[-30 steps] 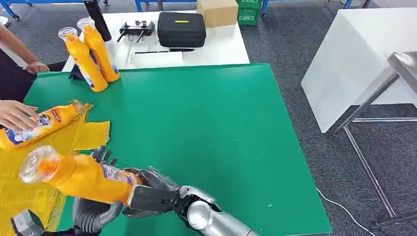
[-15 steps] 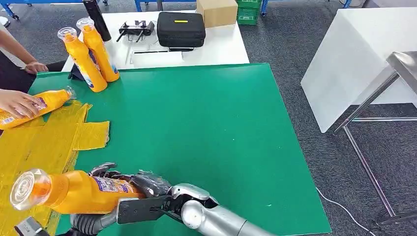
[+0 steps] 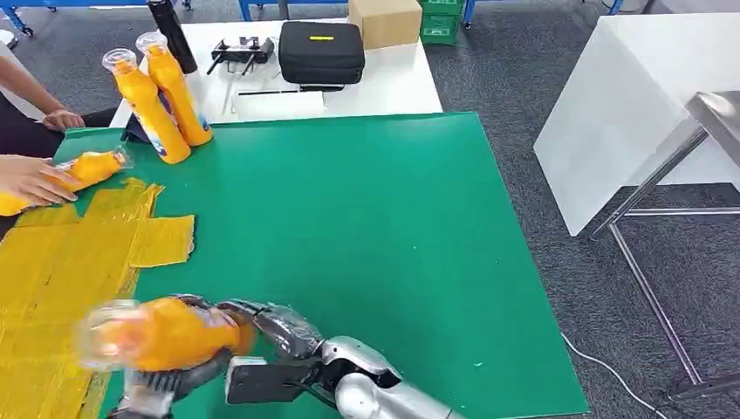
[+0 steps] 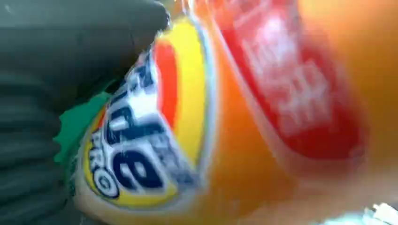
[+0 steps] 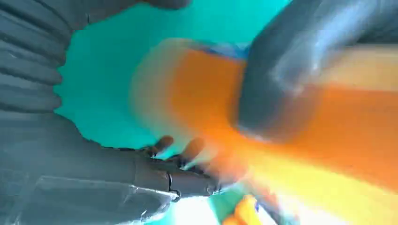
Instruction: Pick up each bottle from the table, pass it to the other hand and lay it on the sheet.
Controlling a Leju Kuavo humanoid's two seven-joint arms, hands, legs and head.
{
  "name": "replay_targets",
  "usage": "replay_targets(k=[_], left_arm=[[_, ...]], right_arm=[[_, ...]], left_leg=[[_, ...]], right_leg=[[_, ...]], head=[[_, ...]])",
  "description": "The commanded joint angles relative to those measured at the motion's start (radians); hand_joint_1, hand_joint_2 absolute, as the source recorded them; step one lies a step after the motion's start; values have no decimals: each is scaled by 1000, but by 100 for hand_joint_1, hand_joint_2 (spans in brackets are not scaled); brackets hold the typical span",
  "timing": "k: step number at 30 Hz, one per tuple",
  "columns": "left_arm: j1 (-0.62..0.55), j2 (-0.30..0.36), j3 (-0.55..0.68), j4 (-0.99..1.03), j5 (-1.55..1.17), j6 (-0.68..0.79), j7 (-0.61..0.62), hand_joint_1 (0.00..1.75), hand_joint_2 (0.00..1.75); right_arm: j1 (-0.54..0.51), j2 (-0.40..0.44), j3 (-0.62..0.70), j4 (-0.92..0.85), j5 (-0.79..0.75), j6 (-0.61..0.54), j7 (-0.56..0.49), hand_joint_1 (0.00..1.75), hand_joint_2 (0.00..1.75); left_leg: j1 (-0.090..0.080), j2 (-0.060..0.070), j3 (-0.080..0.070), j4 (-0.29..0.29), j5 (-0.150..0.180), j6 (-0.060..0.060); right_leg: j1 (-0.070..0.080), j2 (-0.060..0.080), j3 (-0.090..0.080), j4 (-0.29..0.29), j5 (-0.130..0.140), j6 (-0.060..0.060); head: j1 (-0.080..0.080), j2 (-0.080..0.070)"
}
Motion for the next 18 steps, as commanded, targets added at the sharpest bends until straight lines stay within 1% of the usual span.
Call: replay_targets(k=[1, 4, 5, 8, 10, 13, 14, 16, 18], left_arm=[[-95, 70, 298, 247, -280, 145, 177, 175, 175], [-121, 102, 347, 328, -298, 154, 184, 175, 175], [-137, 114, 369, 369, -332, 152, 203, 175, 175], [-158, 137, 384, 430, -371, 153, 220, 175, 175], [-158, 137, 384, 430, -371, 153, 220, 175, 175], [-160, 135, 381, 430, -373, 155, 220, 175, 175], [-160, 135, 381, 430, -373, 155, 220, 175, 175], [-160, 135, 381, 430, -373, 155, 220, 175, 175], [-160, 135, 381, 430, -373, 155, 220, 175, 175]], right_arm=[[97, -178, -172, -264, -28, 8, -32, 0, 175], [100, -194, -180, -280, -30, 11, -43, 0, 175], [103, -199, -183, -286, -31, 12, -47, 0, 175], [104, -208, -182, -293, -35, 16, -53, 0, 175], [104, -208, -182, -293, -35, 16, -53, 0, 175], [104, -206, -181, -293, -35, 16, -53, 0, 175], [104, -206, -181, -293, -35, 16, -53, 0, 175], [104, -206, -181, -293, -35, 16, -53, 0, 175], [104, -206, -181, -293, -35, 16, -53, 0, 175]], left_leg=[[1, 0, 4, -1, 0, -3], [1, -1, 4, -1, 0, -2], [1, -1, 5, -1, -1, -3], [2, 1, 3, -1, 0, -2], [3, 1, 7, 2, -3, -4], [2, -2, 3, 0, -1, -2], [2, -1, 1, 0, 0, -1], [0, 1, 2, -1, 0, -1], [2, 1, 3, 1, -1, -3]], right_leg=[[1, -2, 4, -1, -1, -1], [1, -3, 4, -1, -1, -1], [1, -3, 6, -1, -2, -1], [1, -1, 3, -1, -1, -1], [3, -2, 8, 0, -3, -2], [2, -4, 4, 0, -2, -1], [2, -2, 2, -1, -1, -1], [0, -1, 2, 0, -1, -1], [2, -1, 5, 0, -2, -2]], head=[[-1, 0], [-2, 0], [0, 0], [-1, 0], [0, 0], [0, 0], [1, 0], [-1, 0], [0, 0]])
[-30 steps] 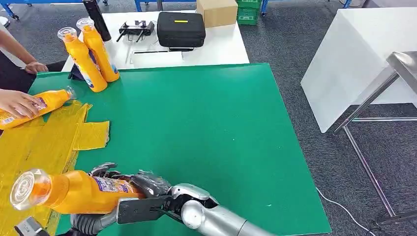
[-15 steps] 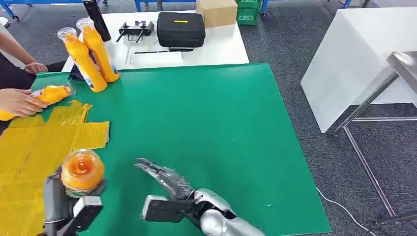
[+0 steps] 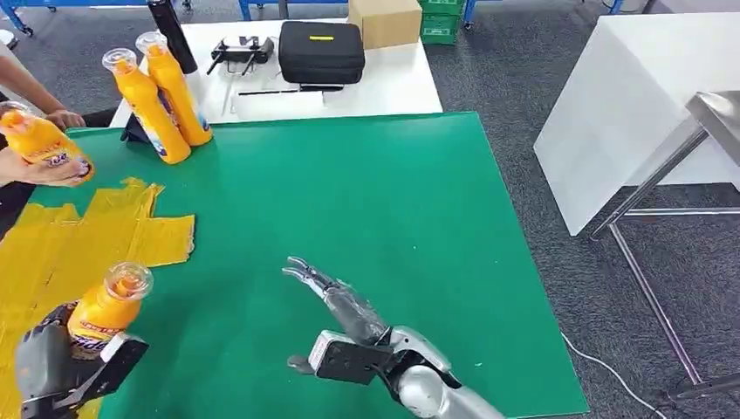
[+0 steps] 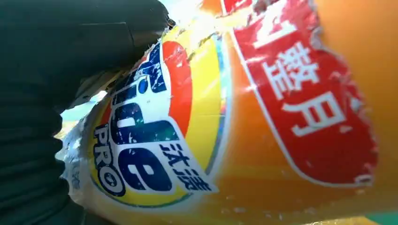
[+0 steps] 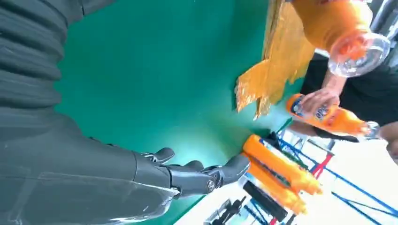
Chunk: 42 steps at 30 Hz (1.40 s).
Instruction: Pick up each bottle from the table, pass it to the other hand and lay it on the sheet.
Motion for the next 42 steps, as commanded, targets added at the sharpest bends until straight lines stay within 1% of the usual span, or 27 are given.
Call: replay_targets(k=[1, 2, 4, 6, 8, 10, 11, 12, 13, 16, 17, 18, 20, 22, 28, 29, 31, 32, 33, 34, 35, 36, 37, 38, 39, 40, 42], left_arm=[[-42, 15, 30, 110, -5, -2, 2, 175, 175], [-42, 15, 30, 110, -5, -2, 2, 175, 175], [-57, 38, 33, 161, -100, -20, 70, 175, 175], [-101, 91, 34, 294, -186, -38, 125, 175, 175], [-144, 122, 36, 413, -249, -34, 167, 175, 175], [-160, 128, 36, 457, -266, -33, 174, 175, 175], [-161, 132, 26, 465, -305, -18, 195, 126, 175], [-165, 124, 21, 470, -315, -3, 203, 0, 175], [-165, 122, 10, 463, -323, -5, 202, 0, 175], [-155, 112, -30, 422, -378, 25, 238, 0, 175], [-154, 113, -38, 416, -393, 27, 251, 0, 175], [-140, 135, -96, 396, -406, 28, 303, 0, 175], [-119, 185, -206, 369, -406, 9, 405, 0, 175], [-119, 224, -289, 368, -406, 4, 477, 0, 175], [-126, 227, -303, 384, -406, 15, 481, 0, 175], [-126, 238, -323, 384, -406, 19, 496, 0, 175], [-121, 286, -403, 369, -406, 31, 560, 0, 175], [-120, 291, -416, 366, -406, 34, 570, 0, 175], [-115, 279, -420, 349, -406, 48, 562, 0, 0], [-106, 247, -374, 325, -406, 68, 518, 0, 0], [-94, 199, -315, 265, -403, 83, 455, 0, 0], [-58, 145, -260, 73, -342, 83, 348, 0, 0], [-29, 34, -125, -126, -330, 83, 197, 0, 0], [-19, 6, -102, -191, -357, 83, 177, 0, 0], [-7, -45, -65, -257, -325, 83, 96, 0, 0], [-7, -45, -65, -257, -325, 83, 96, 0, 0], [-7, -45, -65, -257, -325, 83, 96, 0, 0]], right_arm=[[-7, -34, -11, -15, -5, 5, 1, 0, 175], [-7, -34, -11, -15, -5, 5, 1, 0, 175], [-13, -39, -4, -14, -15, 12, -7, 0, 175], [-23, -44, 4, -13, -23, 20, -12, 0, 175], [-28, -44, 9, -10, -25, 22, -13, 0, 175], [-28, -45, 11, -8, -26, 22, -13, 0, 175], [-27, -46, 12, -8, -27, 23, -10, 0, 175], [-25, -50, 11, -8, -28, 23, -10, 0, 175], [-24, -51, 9, -8, -28, 23, -10, 0, 175], [-21, -58, 8, -6, -30, 22, -7, 0, 175], [-21, -59, 8, -6, -30, 22, -7, 0, 175], [-16, -59, 4, -8, -31, 20, -4, 0, 175], [-12, -60, 2, -10, -31, 18, -2, 0, 175], [-11, -61, 1, -10, -31, 17, -2, 0, 175], [-12, -60, 1, -8, -31, 17, -2, 0, 175], [-11, -60, 0, -7, -31, 16, 0, 0, 175], [-8, -62, -1, -8, -31, 15, 1, 0, 175], [-7, -63, -2, -7, -31, 14, 2, 0, 175], [-4, -64, -4, -7, -32, 12, 3, 0, 175], [-1, -65, -7, -7, -32, 11, 4, 0, 175], [4, -65, -12, -8, -32, 8, 4, 0, 175], [9, -67, -14, -8, -33, 6, 4, 0, 175], [12, -74, -11, -9, -37, 1, -1, 0, 175], [13, -77, -9, -9, -40, 0, -3, 0, 175], [16, -81, -8, -9, -42, -3, -7, 0, 175], [16, -81, -8, -9, -42, -3, -7, 0, 175], [16, -81, -8, -9, -42, -3, -7, 0, 175]], left_leg=[[1, 0, 3, 0, -1, -2], [1, 1, 4, 1, -2, -3], [2, 2, 4, 1, -2, -3], [2, 2, 4, 0, -2, -3], [1, 1, 5, -1, -1, -3], [2, 2, 6, -1, -1, -3], [1, 2, 6, -2, 0, -2], [1, 2, 5, -1, 0, -2], [2, 3, 7, -1, -1, -3], [1, 2, 6, -1, 0, -2], [3, 3, 8, 1, -2, -4], [1, 2, 6, -1, 0, -2], [2, 2, 6, -1, 0, -2], [2, 1, 6, 0, -1, -2], [2, 2, 7, 0, -1, -3], [2, 1, 6, -1, -1, -2], [2, 1, 6, 0, -1, -2], [3, 1, 7, 0, -1, -3], [2, 1, 6, 0, -1, -2], [3, 1, 6, 1, -1, -3], [2, 1, 6, 0, -1, -2], [2, 2, 6, 0, -1, -3], [1, 0, 5, 0, 0, -2], [3, -2, 3, 3, -2, -2], [2, -3, 1, 3, 0, -1], [4, -4, 1, 4, -1, -1], [0, -1, 1, 1, 0, 0]], right_leg=[[1, -1, 4, -1, -1, -1], [1, -1, 4, 0, -2, -1], [2, 0, 5, 0, -1, -2], [2, 0, 4, 0, -1, -2], [1, 0, 4, -1, -1, -2], [2, 1, 5, 0, -1, -2], [1, 1, 5, 0, 0, -1], [1, 1, 3, 1, 0, -1], [2, 1, 5, 0, 0, -1], [1, 1, 5, 1, 0, -1], [3, 1, 7, 1, -1, -2], [1, 0, 5, 1, 0, -1], [1, 0, 4, 1, 0, -1], [2, 0, 5, 1, -1, -1], [2, 0, 6, 1, -1, -1], [2, 0, 5, 1, -1, -1], [2, 0, 5, 1, -1, -1], [3, 0, 6, 1, -1, -1], [2, 0, 5, 1, -1, -1], [3, 0, 6, 1, -1, -1], [2, 0, 5, 1, -1, -1], [2, 0, 6, 1, -1, -1], [1, -1, 5, 1, 0, 0], [3, -3, 5, 1, -2, 0], [3, -4, 2, 1, -1, 0], [4, -5, 3, 2, -2, 0], [0, -2, 1, 1, -1, 0]], head=[[0, 0], [0, 0], [0, 0], [0, 0], [0, 0], [0, 0], [0, 0], [0, 0], [-1, 0], [0, 0], [-1, 0], [-1, 0], [0, 0], [0, 0], [0, 0], [0, 0], [0, 0], [0, 0], [0, 0], [0, 0], [0, 0], [0, 0], [0, 0], [-1, 0], [0, 0], [-1, 0], [0, 0]])
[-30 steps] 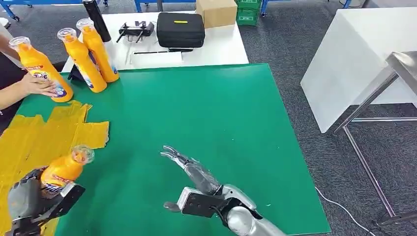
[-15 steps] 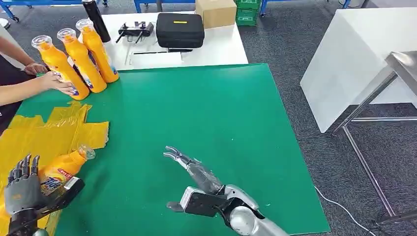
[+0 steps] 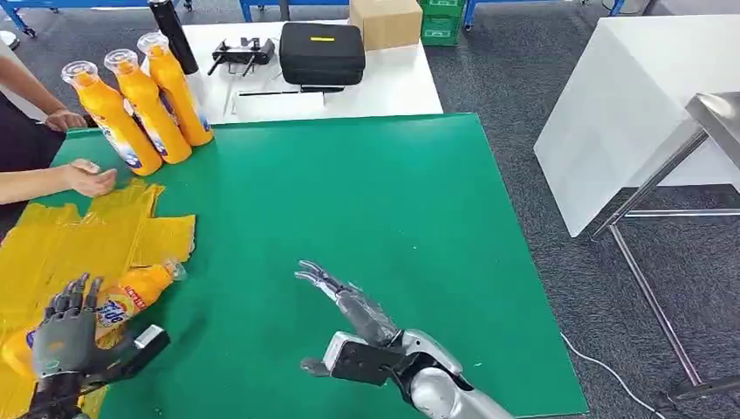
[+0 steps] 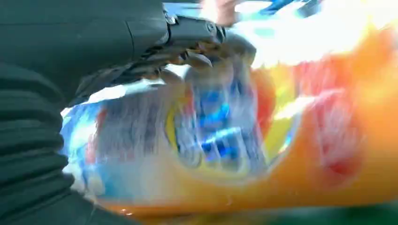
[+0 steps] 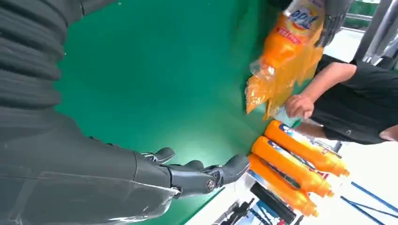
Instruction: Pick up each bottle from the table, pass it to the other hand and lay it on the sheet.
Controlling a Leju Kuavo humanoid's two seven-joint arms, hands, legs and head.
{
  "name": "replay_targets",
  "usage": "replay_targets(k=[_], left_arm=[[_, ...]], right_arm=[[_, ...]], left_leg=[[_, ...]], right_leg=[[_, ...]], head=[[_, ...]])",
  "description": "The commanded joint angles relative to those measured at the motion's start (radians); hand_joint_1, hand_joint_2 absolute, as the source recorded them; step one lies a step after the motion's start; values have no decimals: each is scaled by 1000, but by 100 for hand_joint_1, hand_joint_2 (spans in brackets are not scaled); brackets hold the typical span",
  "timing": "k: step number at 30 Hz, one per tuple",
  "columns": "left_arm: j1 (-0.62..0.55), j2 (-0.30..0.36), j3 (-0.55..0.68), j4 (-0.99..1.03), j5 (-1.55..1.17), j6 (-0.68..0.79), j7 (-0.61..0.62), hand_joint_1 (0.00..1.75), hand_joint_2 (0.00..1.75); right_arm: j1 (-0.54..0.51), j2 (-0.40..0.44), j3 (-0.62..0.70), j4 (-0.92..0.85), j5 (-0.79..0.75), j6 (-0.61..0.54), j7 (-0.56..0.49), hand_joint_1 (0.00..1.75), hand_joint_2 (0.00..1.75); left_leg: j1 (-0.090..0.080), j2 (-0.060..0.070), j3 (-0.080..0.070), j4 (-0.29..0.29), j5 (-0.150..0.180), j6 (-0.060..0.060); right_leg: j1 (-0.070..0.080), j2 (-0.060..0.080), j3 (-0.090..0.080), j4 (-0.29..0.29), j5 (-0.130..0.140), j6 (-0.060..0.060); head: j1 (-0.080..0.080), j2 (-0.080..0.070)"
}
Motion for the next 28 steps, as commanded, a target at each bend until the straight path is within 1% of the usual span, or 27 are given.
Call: replay_targets(k=[1, 3, 6, 7, 8, 9, 10, 11, 12, 14, 16, 18, 19, 20, 21, 22, 23, 24, 25, 26, 27, 28], left_arm=[[55, -237, 202, -411, 31, 2, -184, 0, 0], [55, -237, 202, -411, 31, 2, -184, 0, 0], [55, -237, 202, -411, 31, 2, -184, 0, 0], [41, -276, 257, -446, 59, 2, -263, 0, 0], [9, -364, 367, -490, 128, 2, -435, 0, 0], [-13, -423, 441, -492, 168, 2, -553, 0, 0], [-54, -490, 537, -505, 216, 2, -700, 0, 0], [7, -465, 519, -523, 260, 2, -700, 0, 0], [-48, -487, 527, -511, 147, 2, -700, 0, 0], [-43, -482, 514, -498, 158, 2, -700, 0, 0], [-58, -494, 541, -480, 135, 2, -700, 0, 0], [-65, -504, 516, -416, 266, 2, -700, 0, 0], [-54, -508, 454, -351, 419, 2, -700, 0, 0], [-26, -480, 341, -293, 578, 2, -674, 0, 0], [20, -437, 195, -338, 702, -31, -598, 0, 0], [84, -386, 36, -437, 887, -266, -510, 0, 0], [128, -396, -29, -507, 972, -334, -536, 0, 0], [197, -407, -134, -570, 1108, -467, -584, 0, 0], [239, -437, -198, -594, 1091, -450, -591, 0, 0], [271, -449, -284, -601, 1084, -444, -596, 0, 0], [294, -441, -389, -588, 1150, -450, -610, 0, 0], [293, -430, -442, -573, 1149, -419, -605, 0, 0]], right_arm=[[-3, -35, -4, 6, -11, -9, -5, 0, 175], [-3, -35, -4, 6, -11, -9, -5, 0, 175], [-3, -35, -4, 6, -11, -9, -5, 0, 175], [-4, -36, -2, 5, -12, -9, -6, 0, 175], [-5, -37, 1, 4, -14, -11, -7, 0, 175], [-4, -38, 3, 3, -15, -11, -8, 0, 175], [-2, -39, 5, 2, -16, -11, -9, 0, 175], [1, -37, 2, 2, -24, -16, -12, 0, 175], [-7, -40, 11, 5, -24, -15, -12, 0, 175], [-12, -41, 16, 8, -24, -15, -12, 0, 175], [-9, -42, 16, 7, -24, -15, -12, 0, 175], [12, -41, 4, 1, -23, -21, -14, 0, 175], [47, -31, -23, -11, -6, -39, -31, 0, 175], [76, -21, -41, -29, 26, -72, -64, 0, 175], [125, 4, -78, -60, 106, -150, -106, 0, 0], [184, 36, -113, -115, 210, -240, -138, 0, 0], [233, 65, -145, -168, 209, -282, -173, 0, 0], [282, 99, -183, -219, 188, -361, -271, 0, 0], [307, 114, -193, -248, 163, -383, -308, 0, 0], [324, 118, -196, -264, 165, -404, -322, 0, 0], [343, 124, -201, -273, 154, -422, -345, 0, 0], [350, 124, -201, -271, 151, -442, -355, 0, 0]], left_leg=[[0, 0, 0, 2, -2, 0], [0, 4, 1, 2, -3, -1], [-2, 1, 0, 0, -1, -1], [-2, 0, -1, 0, -1, 0], [-1, 0, 1, 1, -2, -1], [-1, 0, -1, 1, -2, -1], [0, 1, -1, 3, -2, -1], [0, 1, -2, 2, -2, 0], [1, 2, 0, 3, -2, -1], [-1, 0, -1, 1, -1, 0], [-1, 3, 1, 0, -1, 0], [-1, 0, 1, 1, -1, -1], [-2, -1, 1, 0, -1, 0], [0, -1, 3, 1, -2, -2], [-3, -4, 2, -2, 0, 0], [-2, -5, 4, -2, -1, -1], [-3, -5, 1, -1, 0, 0], [-1, -8, 1, 2, -3, -2], [0, -7, -1, 4, -3, -1], [-1, -4, -1, 2, -2, 0], [-1, -4, 0, 4, -5, -1], [-2, -6, -2, 2, -3, 0]], right_leg=[[0, -2, 3, 0, -2, 1], [1, 3, 4, 0, -1, 0], [-1, -1, 1, -1, 0, 0], [-1, -1, 1, -1, 0, 1], [0, -1, 3, -1, -1, 0], [0, -1, 1, 0, 0, 0], [1, 0, 2, 0, 0, 0], [0, 0, 1, 0, 0, 1], [1, 0, 2, -1, 0, 0], [0, -1, 2, -1, 0, 1], [-1, 1, 2, -1, 0, 1], [0, -2, 3, -1, 0, 0], [-1, -2, 3, -1, 0, 1], [1, -4, 6, -1, -2, 0], [-2, -5, 5, -2, -1, 1], [-1, -7, 7, -3, -2, 0], [-2, -6, 3, -1, -1, 1], [0, -10, 5, 0, -5, 0], [1, -9, 2, 1, -4, 0], [-1, -5, 0, 0, -2, 1], [0, -6, 3, 1, -5, 0], [-2, -7, 1, 0, -3, 1]], head=[[2, 0], [0, 0], [0, 0], [0, 0], [0, 0], [0, 0], [0, 0], [0, 0], [0, 0], [1, 0], [-1, 0], [0, 0], [0, 0], [0, 0], [0, 0], [0, 0], [0, 0], [0, 0], [0, 0], [0, 0], [-1, 0], [0, 0]])
